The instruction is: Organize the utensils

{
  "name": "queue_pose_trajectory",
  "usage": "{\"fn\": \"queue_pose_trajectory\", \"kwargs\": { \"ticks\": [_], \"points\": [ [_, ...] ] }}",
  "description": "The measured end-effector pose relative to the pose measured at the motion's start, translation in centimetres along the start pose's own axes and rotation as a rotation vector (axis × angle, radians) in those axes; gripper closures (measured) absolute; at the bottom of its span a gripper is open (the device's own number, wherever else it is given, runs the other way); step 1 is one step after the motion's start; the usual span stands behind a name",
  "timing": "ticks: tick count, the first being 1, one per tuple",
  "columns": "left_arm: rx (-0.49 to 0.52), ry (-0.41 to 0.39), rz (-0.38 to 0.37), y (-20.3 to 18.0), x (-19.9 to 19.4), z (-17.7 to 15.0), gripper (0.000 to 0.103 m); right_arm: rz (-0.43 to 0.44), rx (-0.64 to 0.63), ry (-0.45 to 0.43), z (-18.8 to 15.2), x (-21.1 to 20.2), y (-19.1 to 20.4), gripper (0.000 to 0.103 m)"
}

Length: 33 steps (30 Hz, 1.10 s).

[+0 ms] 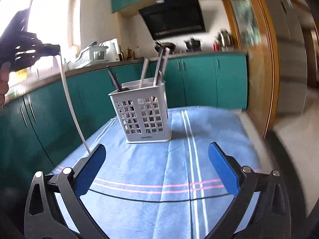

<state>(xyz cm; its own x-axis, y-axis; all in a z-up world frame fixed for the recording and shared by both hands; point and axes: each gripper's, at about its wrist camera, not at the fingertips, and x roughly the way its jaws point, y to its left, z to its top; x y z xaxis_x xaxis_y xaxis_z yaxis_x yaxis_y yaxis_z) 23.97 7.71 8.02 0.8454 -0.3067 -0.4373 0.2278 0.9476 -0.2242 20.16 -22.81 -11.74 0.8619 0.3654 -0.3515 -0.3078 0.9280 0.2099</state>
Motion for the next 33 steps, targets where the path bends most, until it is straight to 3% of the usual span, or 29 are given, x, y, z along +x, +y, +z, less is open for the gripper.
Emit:
{"fn": "queue_pose_trajectory", "kwargs": {
  "ticks": [7, 11, 13, 15, 17, 22, 25, 28, 33],
  "points": [
    [0.020, -0.079, 0.018, -2.5, -0.6, 8.0, 0.096, 0.006, 0.112, 0.042, 0.3, 0.1, -2.6, 0.003],
    [0.067, -0.062, 0.056, -4.3, 0.1, 8.3, 0.095, 0.005, 0.106, 0.081, 0.1, 0.9, -2.8, 0.003],
    [0.103, -0.022, 0.065, -5.0, 0.9, 6.5, 0.081, 0.003, 0.105, 0.100, 0.0, 1.3, -2.9, 0.003],
    [0.152, 0.028, 0.094, -5.3, 2.0, 3.5, 0.051, 0.009, 0.121, 0.117, -0.1, 1.4, -3.3, 0.003],
    [0.158, 0.086, 0.154, -4.1, 3.5, -0.5, 0.047, 0.021, 0.140, 0.137, -0.2, 1.7, -3.5, 0.003],
    [-0.058, 0.309, 0.263, 5.0, 9.5, -7.2, 0.049, 0.035, 0.123, 0.168, -0.5, 1.9, -2.9, 0.003],
    [-0.141, 0.418, 0.384, 10.3, 13.7, -9.1, 0.066, 0.043, 0.122, 0.175, -0.6, 2.0, -2.7, 0.003],
    [-0.177, 0.509, 0.425, 13.4, 17.6, -10.3, 0.070, 0.048, 0.115, 0.191, -0.8, 2.5, -2.3, 0.003],
    [-0.185, 0.625, 0.471, 15.0, 22.9, -11.4, 0.080, 0.058, 0.097, 0.208, -0.9, 3.0, -1.8, 0.003]
  ]
}}
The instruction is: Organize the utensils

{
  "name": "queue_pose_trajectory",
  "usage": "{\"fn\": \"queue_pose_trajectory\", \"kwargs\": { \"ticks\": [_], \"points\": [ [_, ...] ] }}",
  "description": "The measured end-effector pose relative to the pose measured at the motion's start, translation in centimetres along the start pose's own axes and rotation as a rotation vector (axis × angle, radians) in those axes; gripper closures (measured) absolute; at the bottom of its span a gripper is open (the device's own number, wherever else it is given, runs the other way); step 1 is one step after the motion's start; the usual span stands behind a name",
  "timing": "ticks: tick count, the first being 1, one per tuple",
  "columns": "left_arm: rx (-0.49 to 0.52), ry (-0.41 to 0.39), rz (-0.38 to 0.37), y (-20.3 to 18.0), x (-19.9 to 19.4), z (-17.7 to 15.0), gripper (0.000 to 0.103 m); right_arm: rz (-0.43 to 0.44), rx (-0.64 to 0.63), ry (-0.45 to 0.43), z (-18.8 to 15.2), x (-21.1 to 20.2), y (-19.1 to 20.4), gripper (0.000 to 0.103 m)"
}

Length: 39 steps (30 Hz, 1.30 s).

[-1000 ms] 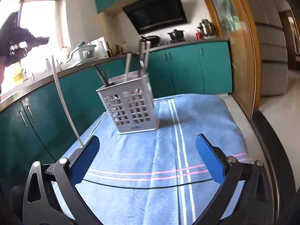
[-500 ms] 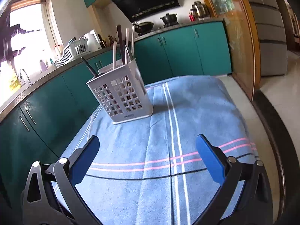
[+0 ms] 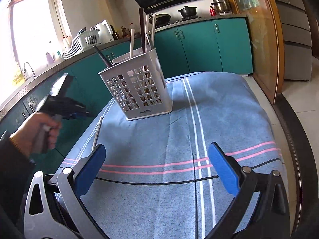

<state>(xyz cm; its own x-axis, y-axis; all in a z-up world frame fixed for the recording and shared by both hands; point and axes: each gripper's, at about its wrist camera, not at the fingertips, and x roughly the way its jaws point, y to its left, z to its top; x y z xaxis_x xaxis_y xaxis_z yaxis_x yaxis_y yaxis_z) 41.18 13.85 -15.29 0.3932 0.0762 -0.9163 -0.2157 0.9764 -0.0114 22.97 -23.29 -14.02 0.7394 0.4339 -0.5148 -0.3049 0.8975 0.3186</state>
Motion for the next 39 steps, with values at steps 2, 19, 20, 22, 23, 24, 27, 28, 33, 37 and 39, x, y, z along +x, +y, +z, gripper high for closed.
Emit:
{"fn": "queue_pose_trajectory", "kwargs": {
  "ticks": [2, 19, 20, 22, 23, 24, 27, 28, 33, 37, 39],
  "points": [
    [0.000, 0.017, 0.026, -0.6, 1.2, 0.9, 0.080, 0.003, 0.000, 0.005, 0.0, 0.1, 0.0, 0.003],
    [-0.053, -0.092, -0.083, -0.6, -2.5, 0.4, 0.097, 0.025, 0.017, -0.016, 0.4, -0.6, -0.7, 0.003],
    [-0.044, -0.134, -0.106, -0.4, -4.7, -0.2, 0.097, 0.023, 0.018, -0.016, 0.4, -0.6, -0.7, 0.003],
    [-0.028, -0.236, -0.162, 0.0, -9.9, -1.8, 0.097, 0.024, 0.021, -0.015, 0.4, -0.6, -0.7, 0.003],
    [-0.018, -0.285, -0.179, 0.2, -12.2, -2.6, 0.097, 0.023, 0.022, -0.014, 0.4, -0.5, -0.7, 0.003],
    [-0.007, -0.339, -0.203, 0.4, -14.9, -3.5, 0.097, 0.023, 0.022, -0.014, 0.4, -0.5, -0.6, 0.003],
    [0.013, -0.470, -0.258, 0.6, -21.4, -5.2, 0.097, 0.021, 0.018, -0.012, 0.3, -0.5, -0.5, 0.003],
    [0.023, -0.508, -0.274, 0.3, -23.4, -5.5, 0.097, 0.020, 0.018, -0.010, 0.3, -0.5, -0.6, 0.003],
    [0.087, -0.626, -0.305, -1.9, -30.5, -5.2, 0.097, 0.015, 0.016, -0.008, 0.3, -0.5, -0.5, 0.003],
    [0.140, -0.689, -0.305, -4.6, -34.7, -4.0, 0.097, 0.010, 0.017, -0.006, 0.1, -0.3, -0.5, 0.003],
    [0.173, -0.717, -0.293, -6.3, -36.4, -3.2, 0.097, 0.010, 0.015, -0.003, 0.1, -0.3, -0.5, 0.003]
  ]
}}
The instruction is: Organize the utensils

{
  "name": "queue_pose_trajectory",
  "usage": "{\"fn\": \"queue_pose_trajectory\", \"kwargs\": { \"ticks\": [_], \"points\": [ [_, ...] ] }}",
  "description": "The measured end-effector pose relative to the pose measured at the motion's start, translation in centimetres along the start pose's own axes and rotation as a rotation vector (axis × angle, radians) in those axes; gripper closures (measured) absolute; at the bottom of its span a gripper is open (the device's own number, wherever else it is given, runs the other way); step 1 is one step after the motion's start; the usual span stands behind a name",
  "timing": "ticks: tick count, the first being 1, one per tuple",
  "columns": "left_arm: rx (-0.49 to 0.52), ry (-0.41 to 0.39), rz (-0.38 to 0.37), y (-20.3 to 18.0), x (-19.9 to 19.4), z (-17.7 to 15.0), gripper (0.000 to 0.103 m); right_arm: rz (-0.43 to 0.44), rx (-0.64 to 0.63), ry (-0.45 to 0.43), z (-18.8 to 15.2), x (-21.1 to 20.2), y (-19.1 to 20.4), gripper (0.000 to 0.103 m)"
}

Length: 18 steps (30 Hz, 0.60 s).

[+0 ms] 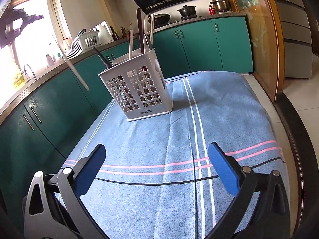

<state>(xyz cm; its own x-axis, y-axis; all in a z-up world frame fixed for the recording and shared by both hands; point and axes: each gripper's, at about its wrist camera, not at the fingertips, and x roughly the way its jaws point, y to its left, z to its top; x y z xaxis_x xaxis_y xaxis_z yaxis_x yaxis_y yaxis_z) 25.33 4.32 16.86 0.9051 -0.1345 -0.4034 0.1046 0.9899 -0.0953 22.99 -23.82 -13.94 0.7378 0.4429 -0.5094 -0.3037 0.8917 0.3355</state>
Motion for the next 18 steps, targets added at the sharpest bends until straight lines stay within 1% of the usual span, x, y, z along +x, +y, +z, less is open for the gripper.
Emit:
{"fn": "queue_pose_trajectory", "kwargs": {
  "ticks": [1, 4, 7, 9, 13, 16, 17, 18],
  "points": [
    [0.014, -0.007, 0.002, -0.8, 0.2, 1.0, 0.097, 0.000, -0.001, -0.001, 0.0, 0.0, 0.0, 0.003],
    [0.037, -0.025, 0.018, -2.2, 1.2, 2.7, 0.097, 0.001, 0.004, -0.003, 0.0, -0.1, -0.1, 0.003],
    [0.037, -0.010, 0.035, -2.8, 3.6, 3.9, 0.097, 0.004, 0.006, -0.007, 0.1, -0.2, -0.3, 0.003],
    [0.041, 0.007, 0.049, -2.3, 5.6, 4.1, 0.097, 0.005, 0.005, -0.008, 0.2, -0.3, -0.3, 0.003],
    [0.016, 0.059, 0.062, -1.5, 9.5, 3.2, 0.097, 0.003, 0.008, -0.007, 0.2, -0.2, -0.5, 0.003],
    [0.000, 0.108, 0.038, -0.9, 12.5, 1.2, 0.097, 0.002, 0.008, -0.010, 0.2, -0.3, -0.6, 0.003],
    [-0.014, 0.141, 0.026, -0.5, 14.0, -0.2, 0.097, 0.001, 0.008, -0.010, 0.2, -0.4, -0.7, 0.003],
    [-0.018, 0.149, 0.015, -0.4, 14.7, -0.8, 0.097, 0.002, 0.009, -0.009, 0.2, -0.3, -0.7, 0.003]
  ]
}}
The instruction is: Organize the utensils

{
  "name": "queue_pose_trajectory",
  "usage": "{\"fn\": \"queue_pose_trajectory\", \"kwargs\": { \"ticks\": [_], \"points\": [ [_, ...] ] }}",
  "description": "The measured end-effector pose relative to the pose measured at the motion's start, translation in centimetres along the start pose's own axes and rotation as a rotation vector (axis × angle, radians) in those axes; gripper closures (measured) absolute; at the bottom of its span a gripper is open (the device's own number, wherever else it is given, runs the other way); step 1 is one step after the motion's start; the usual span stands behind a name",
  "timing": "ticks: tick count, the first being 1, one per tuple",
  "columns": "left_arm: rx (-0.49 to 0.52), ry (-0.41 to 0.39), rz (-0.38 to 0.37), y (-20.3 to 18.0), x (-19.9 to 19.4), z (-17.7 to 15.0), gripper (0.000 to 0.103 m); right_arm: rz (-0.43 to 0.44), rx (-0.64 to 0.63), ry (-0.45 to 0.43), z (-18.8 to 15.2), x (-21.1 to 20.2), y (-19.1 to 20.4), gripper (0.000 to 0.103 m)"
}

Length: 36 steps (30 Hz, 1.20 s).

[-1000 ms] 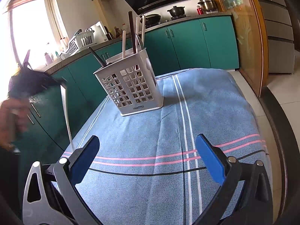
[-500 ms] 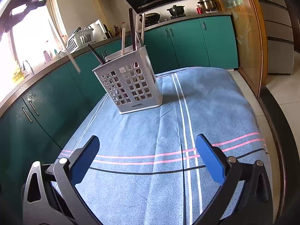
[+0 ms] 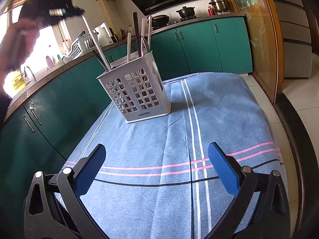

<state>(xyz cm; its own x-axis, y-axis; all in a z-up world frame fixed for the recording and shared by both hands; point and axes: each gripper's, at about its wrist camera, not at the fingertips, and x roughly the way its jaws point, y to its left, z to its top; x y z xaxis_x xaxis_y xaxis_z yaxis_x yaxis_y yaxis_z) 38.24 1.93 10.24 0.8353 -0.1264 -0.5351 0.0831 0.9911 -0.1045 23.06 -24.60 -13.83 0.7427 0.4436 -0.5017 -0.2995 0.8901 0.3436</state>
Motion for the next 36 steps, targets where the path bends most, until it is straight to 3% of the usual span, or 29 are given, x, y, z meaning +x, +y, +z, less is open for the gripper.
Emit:
{"fn": "queue_pose_trajectory", "kwargs": {
  "ticks": [4, 5, 6, 8, 9, 14, 17, 21, 24, 28, 31, 36],
  "points": [
    [-0.030, 0.100, -0.032, 1.1, 3.5, -4.1, 0.096, 0.000, -0.002, 0.001, 0.0, 0.1, 0.1, 0.003],
    [-0.025, 0.112, -0.030, 1.1, 3.9, -4.8, 0.090, 0.001, -0.002, 0.002, 0.0, 0.1, 0.1, 0.003],
    [-0.010, 0.135, -0.031, 1.1, 4.4, -5.9, 0.061, 0.001, -0.003, 0.003, 0.0, 0.1, 0.1, 0.003],
    [0.010, 0.134, -0.040, 1.3, 4.3, -8.2, 0.017, 0.000, -0.007, 0.007, 0.0, 0.3, 0.2, 0.003],
    [0.014, 0.108, -0.023, 1.7, 3.7, -9.2, 0.014, 0.001, -0.008, 0.009, 0.0, 0.4, 0.3, 0.003],
    [0.021, 0.058, -0.025, 2.5, -0.2, -16.1, 0.004, -0.006, -0.027, 0.011, -0.1, 0.5, 0.6, 0.003],
    [0.043, 0.054, -0.008, 2.7, -2.3, -21.3, 0.004, -0.015, -0.032, 0.018, -0.2, 0.7, 0.7, 0.003],
    [0.081, 0.143, 0.032, 1.5, -3.2, -27.5, 0.004, -0.043, -0.052, 0.018, -0.7, 0.9, 1.3, 0.003],
    [0.110, 0.175, 0.037, 0.4, -3.1, -30.4, 0.004, -0.057, -0.071, 0.014, -1.0, 0.6, 2.1, 0.003],
    [0.093, 0.207, 0.040, 0.4, -2.9, -31.4, 0.004, -0.119, -0.114, -0.047, -1.1, -1.1, 3.4, 0.003],
    [0.038, 0.167, 0.018, 1.2, -4.1, -30.6, 0.004, -0.142, -0.100, -0.060, -1.1, -1.7, 3.5, 0.003],
    [0.051, 0.145, 0.040, 1.8, -4.6, -30.1, 0.004, -0.184, -0.106, -0.063, -1.7, -2.0, 3.3, 0.003]
  ]
}}
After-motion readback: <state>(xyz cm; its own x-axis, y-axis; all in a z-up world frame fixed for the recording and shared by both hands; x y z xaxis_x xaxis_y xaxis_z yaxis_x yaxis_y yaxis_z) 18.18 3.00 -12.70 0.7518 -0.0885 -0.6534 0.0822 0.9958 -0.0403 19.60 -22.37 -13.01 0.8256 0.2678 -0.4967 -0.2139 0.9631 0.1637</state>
